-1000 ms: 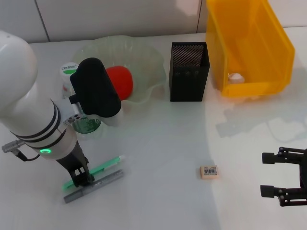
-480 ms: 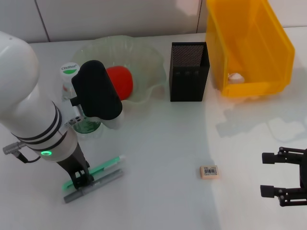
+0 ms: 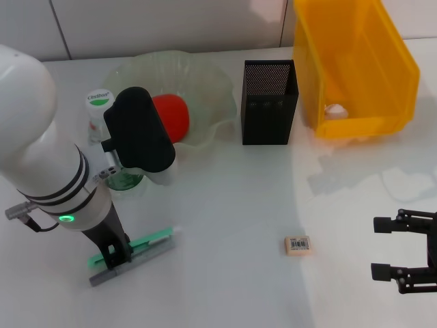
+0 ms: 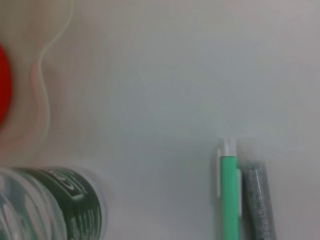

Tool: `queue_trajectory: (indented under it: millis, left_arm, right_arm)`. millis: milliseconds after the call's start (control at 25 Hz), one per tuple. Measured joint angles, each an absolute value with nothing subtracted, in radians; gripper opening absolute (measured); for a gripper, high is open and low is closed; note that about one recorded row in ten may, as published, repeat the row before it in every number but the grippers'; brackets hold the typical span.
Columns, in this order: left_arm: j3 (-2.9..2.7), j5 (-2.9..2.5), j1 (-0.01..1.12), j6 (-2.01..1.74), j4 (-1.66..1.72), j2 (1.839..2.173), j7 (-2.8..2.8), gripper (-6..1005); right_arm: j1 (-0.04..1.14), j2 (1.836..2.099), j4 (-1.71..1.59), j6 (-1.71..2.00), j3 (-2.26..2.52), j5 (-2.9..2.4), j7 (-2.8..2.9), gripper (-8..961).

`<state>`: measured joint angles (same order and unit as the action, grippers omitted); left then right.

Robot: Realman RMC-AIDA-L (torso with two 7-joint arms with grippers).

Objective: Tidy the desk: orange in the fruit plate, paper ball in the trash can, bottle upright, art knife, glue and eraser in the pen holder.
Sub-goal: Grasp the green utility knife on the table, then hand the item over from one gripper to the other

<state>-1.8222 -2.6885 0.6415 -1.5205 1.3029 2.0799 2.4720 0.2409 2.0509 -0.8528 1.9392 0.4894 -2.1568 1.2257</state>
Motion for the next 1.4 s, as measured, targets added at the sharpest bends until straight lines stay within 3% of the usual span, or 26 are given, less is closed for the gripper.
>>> queue_trajectory:
  millis: [360,600,920,1120,1400]
  left_arm:
    - [-1.814,-2.663,0.643,-1.52,1.323,2.08,2.464,91]
    - [-1.785,-2.594,0.634,-1.54,1.412,2.079,2.463,92]
    - [-1.693,-2.283,0.556,-1.387,1.546,2.076,2.34,92]
    - [-1.766,-2.082,0.421,-1.081,1.597,2.076,2.197,92]
    - [-1.91,-1.9,0.339,-0.79,1.568,2.076,1.994,92]
  right_arm:
    - [0.241,2.051,-0.853,1.942,0.483,-2.156,1.226,796]
    - [0.242,2.045,-0.848,1.968,0.284,-2.124,1.244,796]
    - [0.193,1.992,-0.704,2.083,0.031,-1.862,1.242,795]
    - [0.176,2.007,-0.681,2.104,0.028,-1.794,1.225,795]
    - [0.189,2.028,-0.624,2.14,0.026,-1.776,1.198,793]
